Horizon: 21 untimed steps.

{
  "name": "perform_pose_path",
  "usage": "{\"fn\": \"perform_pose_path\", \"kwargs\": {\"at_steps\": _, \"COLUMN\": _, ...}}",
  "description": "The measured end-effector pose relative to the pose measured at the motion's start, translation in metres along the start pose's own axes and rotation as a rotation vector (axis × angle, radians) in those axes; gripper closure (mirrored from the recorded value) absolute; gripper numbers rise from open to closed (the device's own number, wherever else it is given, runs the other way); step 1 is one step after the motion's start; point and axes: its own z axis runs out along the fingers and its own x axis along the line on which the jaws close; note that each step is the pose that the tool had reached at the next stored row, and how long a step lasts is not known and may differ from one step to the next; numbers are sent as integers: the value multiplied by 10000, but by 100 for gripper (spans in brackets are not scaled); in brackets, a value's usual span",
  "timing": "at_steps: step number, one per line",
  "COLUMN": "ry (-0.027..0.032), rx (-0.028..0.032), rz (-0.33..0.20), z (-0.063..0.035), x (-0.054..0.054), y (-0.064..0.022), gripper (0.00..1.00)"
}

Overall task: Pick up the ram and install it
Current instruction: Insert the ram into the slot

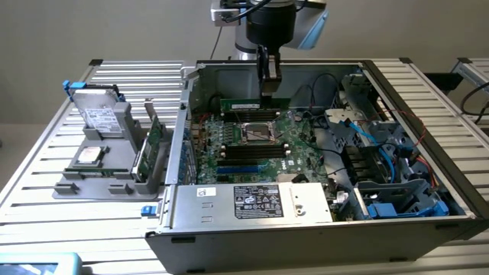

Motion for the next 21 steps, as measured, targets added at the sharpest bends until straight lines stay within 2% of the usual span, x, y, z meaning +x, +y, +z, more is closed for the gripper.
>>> {"fn": "perform_pose_path", "kwargs": {"at_steps": 4, "ry": 60, "rx": 1, "rz": 0, "z": 56, "x": -4, "y": -1, "gripper": 87}}
{"fn": "perform_pose_path", "kwargs": {"at_steps": 12, "ry": 135, "rx": 2, "rz": -3, "z": 186, "x": -14, "y": -33, "gripper": 87}}
{"fn": "perform_pose_path", "kwargs": {"at_steps": 18, "ry": 154, "rx": 3, "rz": -3, "z": 295, "x": -22, "y": -32, "gripper": 87}}
{"fn": "perform_pose_path", "kwargs": {"at_steps": 21, "ry": 154, "rx": 1, "rz": -3, "z": 301, "x": -22, "y": -32, "gripper": 87}}
